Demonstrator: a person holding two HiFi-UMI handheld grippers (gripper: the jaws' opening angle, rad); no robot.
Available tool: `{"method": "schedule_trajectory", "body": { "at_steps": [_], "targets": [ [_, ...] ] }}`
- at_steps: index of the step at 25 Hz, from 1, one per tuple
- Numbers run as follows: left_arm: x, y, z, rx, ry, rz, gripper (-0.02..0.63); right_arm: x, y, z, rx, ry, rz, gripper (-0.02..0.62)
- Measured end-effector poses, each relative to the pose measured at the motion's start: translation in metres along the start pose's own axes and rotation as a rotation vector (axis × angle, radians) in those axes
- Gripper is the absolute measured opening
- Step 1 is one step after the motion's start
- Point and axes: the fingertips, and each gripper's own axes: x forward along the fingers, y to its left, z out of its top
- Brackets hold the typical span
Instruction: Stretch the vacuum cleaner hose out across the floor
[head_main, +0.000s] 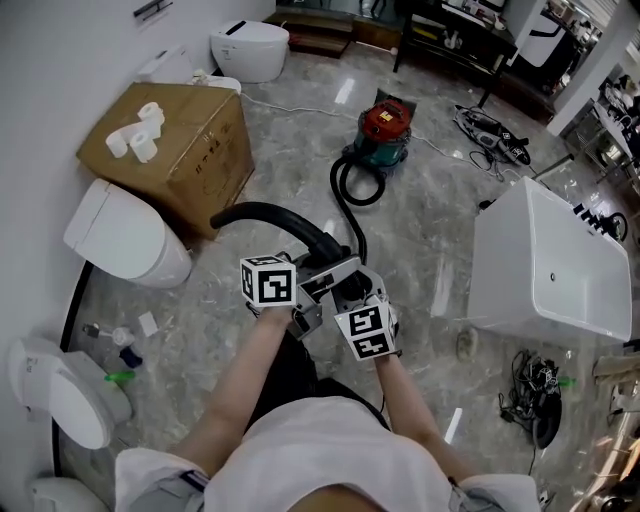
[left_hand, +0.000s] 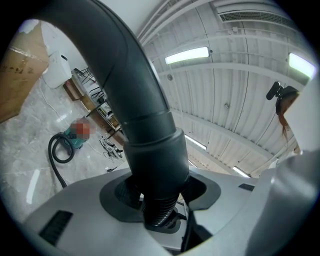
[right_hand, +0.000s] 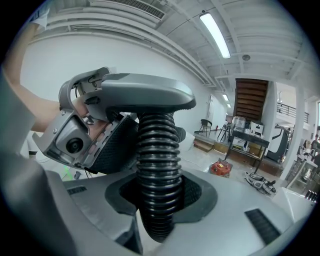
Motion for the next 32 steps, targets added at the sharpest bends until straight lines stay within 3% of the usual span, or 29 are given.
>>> {"method": "schedule_trajectory", "body": {
  "at_steps": [11,32],
  "targets": [
    [0.000,-0.043,-0.068,-0.002,-0.048,0.034,0.206,-0.068,0.024,-0.041,-0.029,0.002,0.046,0.146],
    [0.004,-0.050,-0.115,-0.009,0.019,0.035,0.206,-0.092,0.037,-0.075,0.028,0.029,0.044,0.146]
  ]
}}
